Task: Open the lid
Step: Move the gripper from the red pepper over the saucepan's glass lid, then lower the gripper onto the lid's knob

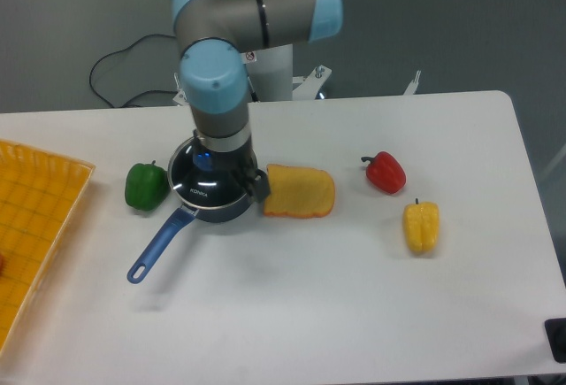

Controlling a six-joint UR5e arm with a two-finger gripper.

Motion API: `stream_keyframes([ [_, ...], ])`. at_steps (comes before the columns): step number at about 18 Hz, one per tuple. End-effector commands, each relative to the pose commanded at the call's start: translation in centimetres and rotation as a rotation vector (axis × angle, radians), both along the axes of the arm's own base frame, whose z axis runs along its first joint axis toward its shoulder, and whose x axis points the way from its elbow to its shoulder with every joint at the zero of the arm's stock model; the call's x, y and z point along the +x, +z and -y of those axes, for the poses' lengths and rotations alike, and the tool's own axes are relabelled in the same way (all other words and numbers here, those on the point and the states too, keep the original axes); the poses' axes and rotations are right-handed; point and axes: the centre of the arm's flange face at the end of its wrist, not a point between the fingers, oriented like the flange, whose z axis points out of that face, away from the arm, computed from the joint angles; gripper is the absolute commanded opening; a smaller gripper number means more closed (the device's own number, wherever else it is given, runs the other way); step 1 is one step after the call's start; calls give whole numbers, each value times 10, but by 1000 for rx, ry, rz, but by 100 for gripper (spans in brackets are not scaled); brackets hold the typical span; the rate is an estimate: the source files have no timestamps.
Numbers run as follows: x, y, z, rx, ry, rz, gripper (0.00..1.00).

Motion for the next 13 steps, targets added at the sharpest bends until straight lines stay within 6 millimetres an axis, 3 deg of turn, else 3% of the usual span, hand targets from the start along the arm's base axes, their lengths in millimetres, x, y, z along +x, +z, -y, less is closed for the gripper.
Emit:
stream_keyframes([
  [5,29,-13,25,-10,82,8,100],
  [8,36,-26,33,20,155,2,100],
  [13,40,-26,36,70,153,-15,100],
])
